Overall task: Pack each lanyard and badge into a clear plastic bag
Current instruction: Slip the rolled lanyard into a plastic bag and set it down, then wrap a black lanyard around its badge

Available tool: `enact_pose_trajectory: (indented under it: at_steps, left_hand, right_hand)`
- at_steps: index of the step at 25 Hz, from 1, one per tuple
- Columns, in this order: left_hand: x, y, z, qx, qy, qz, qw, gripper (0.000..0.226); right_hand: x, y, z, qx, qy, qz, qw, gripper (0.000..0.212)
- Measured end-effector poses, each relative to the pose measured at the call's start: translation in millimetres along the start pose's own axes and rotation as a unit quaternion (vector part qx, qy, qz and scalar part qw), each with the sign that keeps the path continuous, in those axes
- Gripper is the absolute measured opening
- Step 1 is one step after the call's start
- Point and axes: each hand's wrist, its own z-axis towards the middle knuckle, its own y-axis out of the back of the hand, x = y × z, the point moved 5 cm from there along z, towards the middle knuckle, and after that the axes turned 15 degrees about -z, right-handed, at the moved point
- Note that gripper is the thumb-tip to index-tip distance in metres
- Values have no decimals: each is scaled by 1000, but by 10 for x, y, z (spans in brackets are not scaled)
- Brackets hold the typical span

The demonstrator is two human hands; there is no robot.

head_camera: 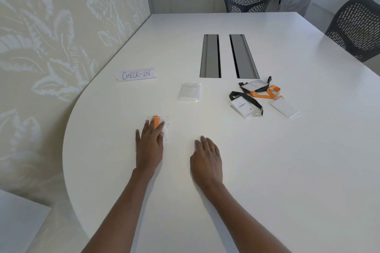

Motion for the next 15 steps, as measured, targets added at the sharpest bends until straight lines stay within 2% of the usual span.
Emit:
enact_pose_trajectory:
  at_steps: [2,4,11,15]
  left_hand:
    - [-197,-64,-24,-27,-13,-3,1000,44]
    - [-444,-213,-41,-21,-33,-27,999,43]
    - [-1171,-1084,-163,69,-49,-82,993,59]
    - [-1512,-1606,-100,131,-48,-39,990,59]
  right_hand:
    - [12,3,4,12,12,-4,1000,32]
    - [-48,5,20,24,26,0,999,31]
    - [-987,128,319,19,-36,-38,998,45]
    - [-1492,140,518,28,-69,-57,996,47]
